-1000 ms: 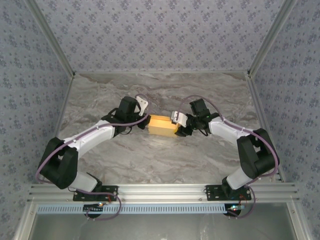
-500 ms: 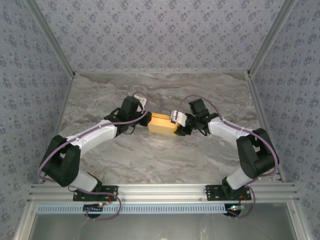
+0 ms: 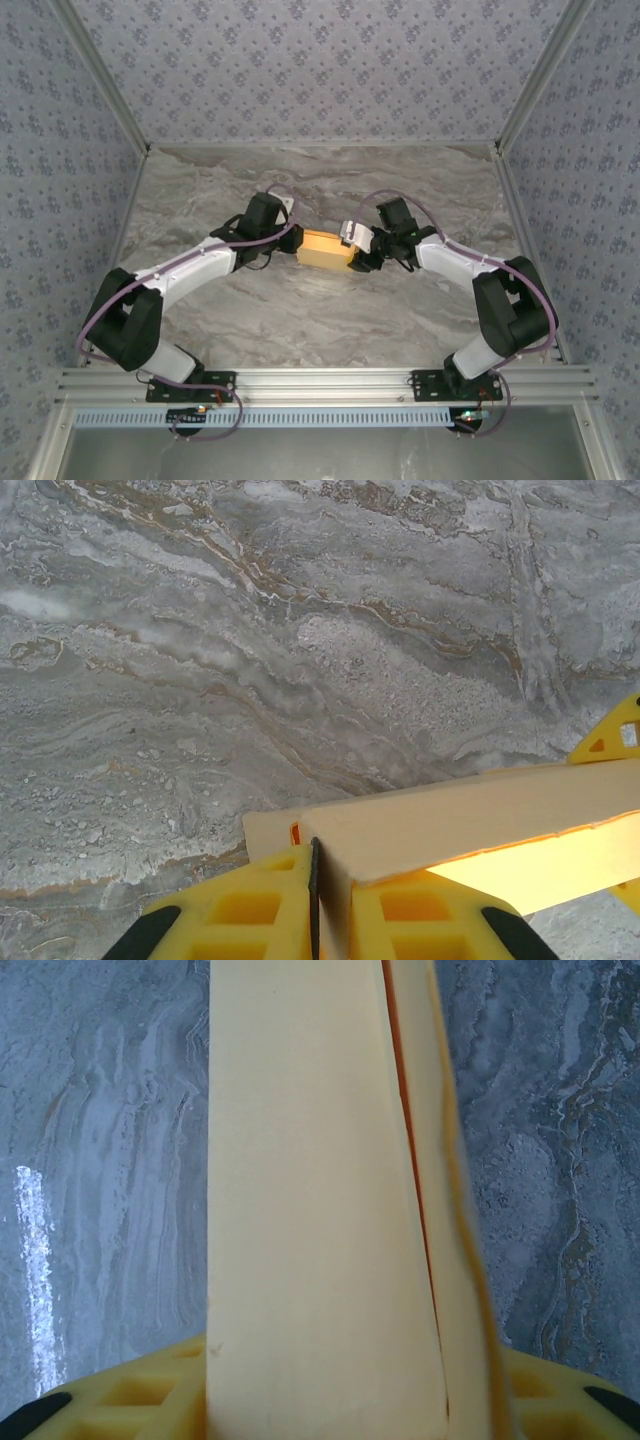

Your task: Fold the paper box

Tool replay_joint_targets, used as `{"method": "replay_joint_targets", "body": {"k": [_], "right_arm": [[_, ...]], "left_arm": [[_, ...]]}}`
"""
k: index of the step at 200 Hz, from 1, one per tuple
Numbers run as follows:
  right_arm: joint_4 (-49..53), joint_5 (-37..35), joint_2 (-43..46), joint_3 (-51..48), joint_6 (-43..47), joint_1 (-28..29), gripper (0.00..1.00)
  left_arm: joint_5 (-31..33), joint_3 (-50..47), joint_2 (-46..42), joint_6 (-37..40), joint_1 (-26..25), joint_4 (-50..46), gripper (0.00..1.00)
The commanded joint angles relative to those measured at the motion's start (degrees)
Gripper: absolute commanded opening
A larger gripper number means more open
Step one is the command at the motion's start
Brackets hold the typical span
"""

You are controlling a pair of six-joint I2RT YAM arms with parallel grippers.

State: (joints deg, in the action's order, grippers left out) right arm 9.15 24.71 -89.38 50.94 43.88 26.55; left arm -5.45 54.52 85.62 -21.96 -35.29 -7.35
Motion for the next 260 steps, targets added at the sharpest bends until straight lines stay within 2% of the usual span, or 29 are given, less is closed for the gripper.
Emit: {"method": "replay_joint_targets", "body": {"k": [1, 49, 87, 117, 135, 156, 167, 190, 214, 260], "right_arm": [[0.9, -4.5, -2.3, 0.0, -0.4, 0.8, 0.55], [-3.2, 0.7, 4.8, -2.5, -9.8, 0.7, 0.69], [-5.0, -2.0, 14.3, -7.6, -15.1, 0.7, 0.72], [-4.2, -8.1, 21.4, -9.9, -20.4, 0.6, 0.73], [-2.2, -14.0, 23.9, -9.3, -25.8, 0.5, 0.71], [-1.2, -19.2, 24.8, -8.1, -34.5, 0.3, 0.58], [-2.0, -18.0, 24.9, -8.5, -37.2, 0.5, 0.51], [-4.8, -15.6, 24.0, -10.2, -40.1, 0.7, 0.5], [-4.6, -11.2, 22.2, -9.3, -40.7, 1.1, 0.51], [0.5, -8.7, 19.9, -6.5, -37.4, 1.2, 0.53]], "left_arm": [[-1.9, -2.0, 1.6, 0.2, -1.7, -1.4, 0.14], [-0.8, -1.4, 2.4, 0.0, -1.7, -2.1, 0.13], [0.5, -0.4, 2.2, -0.4, -1.7, -4.2, 0.12], [1.2, 0.7, 2.1, -1.5, -1.7, -5.5, 0.12], [1.4, 2.1, 2.3, -2.3, -1.6, -7.1, 0.12], [1.5, 3.1, 2.5, -3.2, -1.7, -8.6, 0.12], [1.5, 3.7, 2.4, -3.5, -1.6, -9.3, 0.12], [2.1, 4.4, 2.5, -3.8, -1.7, -10.4, 0.12], [2.3, 4.9, 2.8, -3.9, -1.7, -11.3, 0.12], [2.6, 5.9, 2.8, -4.1, -1.7, -12.6, 0.13]]}}
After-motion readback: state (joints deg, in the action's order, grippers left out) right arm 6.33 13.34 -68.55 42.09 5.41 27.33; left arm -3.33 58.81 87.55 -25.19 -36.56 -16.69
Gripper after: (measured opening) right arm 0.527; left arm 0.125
